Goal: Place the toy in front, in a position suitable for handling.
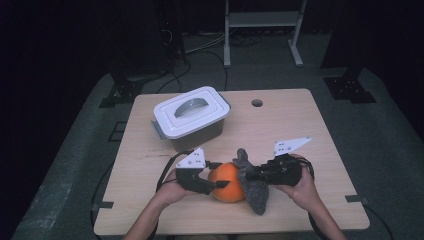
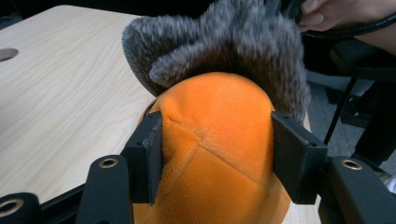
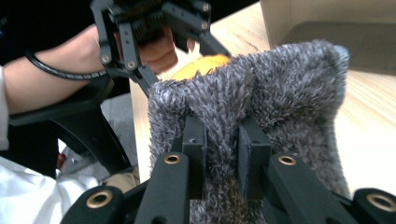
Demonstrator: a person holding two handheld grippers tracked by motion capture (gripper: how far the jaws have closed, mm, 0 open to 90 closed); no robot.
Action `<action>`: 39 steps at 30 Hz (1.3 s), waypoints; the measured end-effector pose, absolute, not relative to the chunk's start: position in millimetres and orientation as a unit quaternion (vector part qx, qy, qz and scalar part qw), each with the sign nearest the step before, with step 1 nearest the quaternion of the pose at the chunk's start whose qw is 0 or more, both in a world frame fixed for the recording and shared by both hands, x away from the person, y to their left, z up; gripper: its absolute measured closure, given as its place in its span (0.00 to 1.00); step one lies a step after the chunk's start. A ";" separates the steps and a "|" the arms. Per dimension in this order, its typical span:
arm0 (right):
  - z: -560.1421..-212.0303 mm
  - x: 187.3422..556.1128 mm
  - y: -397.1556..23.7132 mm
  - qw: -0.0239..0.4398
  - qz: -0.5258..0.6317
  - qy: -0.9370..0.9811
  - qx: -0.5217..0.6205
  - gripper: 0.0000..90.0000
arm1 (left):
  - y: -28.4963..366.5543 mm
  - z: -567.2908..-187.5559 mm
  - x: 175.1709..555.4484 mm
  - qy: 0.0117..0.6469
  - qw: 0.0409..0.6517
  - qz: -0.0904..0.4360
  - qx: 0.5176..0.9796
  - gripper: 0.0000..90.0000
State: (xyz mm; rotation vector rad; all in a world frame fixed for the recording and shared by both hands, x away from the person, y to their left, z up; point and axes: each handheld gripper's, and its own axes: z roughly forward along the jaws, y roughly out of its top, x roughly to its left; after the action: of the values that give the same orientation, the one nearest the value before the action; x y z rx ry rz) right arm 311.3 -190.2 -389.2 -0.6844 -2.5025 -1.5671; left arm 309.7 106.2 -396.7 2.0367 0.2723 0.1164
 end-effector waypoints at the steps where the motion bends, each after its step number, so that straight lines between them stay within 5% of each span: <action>1: -392.5 312.1 -189.6 0.061 -0.515 -0.824 -0.227 0.84 | 106.7 -396.9 309.7 0.113 0.515 0.050 0.848 0.45; 14: -388.7 310.9 -189.7 0.051 -0.521 -0.821 -0.226 0.83 | 102.8 -393.6 306.8 0.111 0.527 0.057 0.841 0.45; 21: -401.5 314.2 -189.8 0.063 -0.503 -0.831 -0.232 0.84 | 102.5 -397.1 312.6 0.128 0.516 0.025 0.846 0.20; 25: -405.9 317.8 -197.0 0.064 -0.501 -0.829 -0.241 0.84 | 103.6 -404.3 316.1 0.127 0.511 0.014 0.850 0.18; 28: -409.6 319.7 -200.3 0.058 -0.486 -0.835 -0.252 0.84 | 105.2 -405.2 316.5 0.124 0.513 0.014 0.849 0.22; 33: -403.1 317.8 -201.6 0.049 -0.494 -0.831 -0.250 0.84 | 106.5 -401.5 312.5 0.122 0.514 0.034 0.848 0.42; 39: -384.1 308.1 -191.2 0.047 -0.533 -0.817 -0.217 0.84 | 103.0 -394.4 307.8 0.117 0.515 0.064 0.847 0.46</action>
State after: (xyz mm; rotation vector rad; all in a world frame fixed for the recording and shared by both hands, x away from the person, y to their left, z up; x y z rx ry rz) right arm 308.1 -191.2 -384.1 -0.6624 -2.4919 -1.6256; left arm 307.8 103.0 -394.4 2.0354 0.2819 0.1527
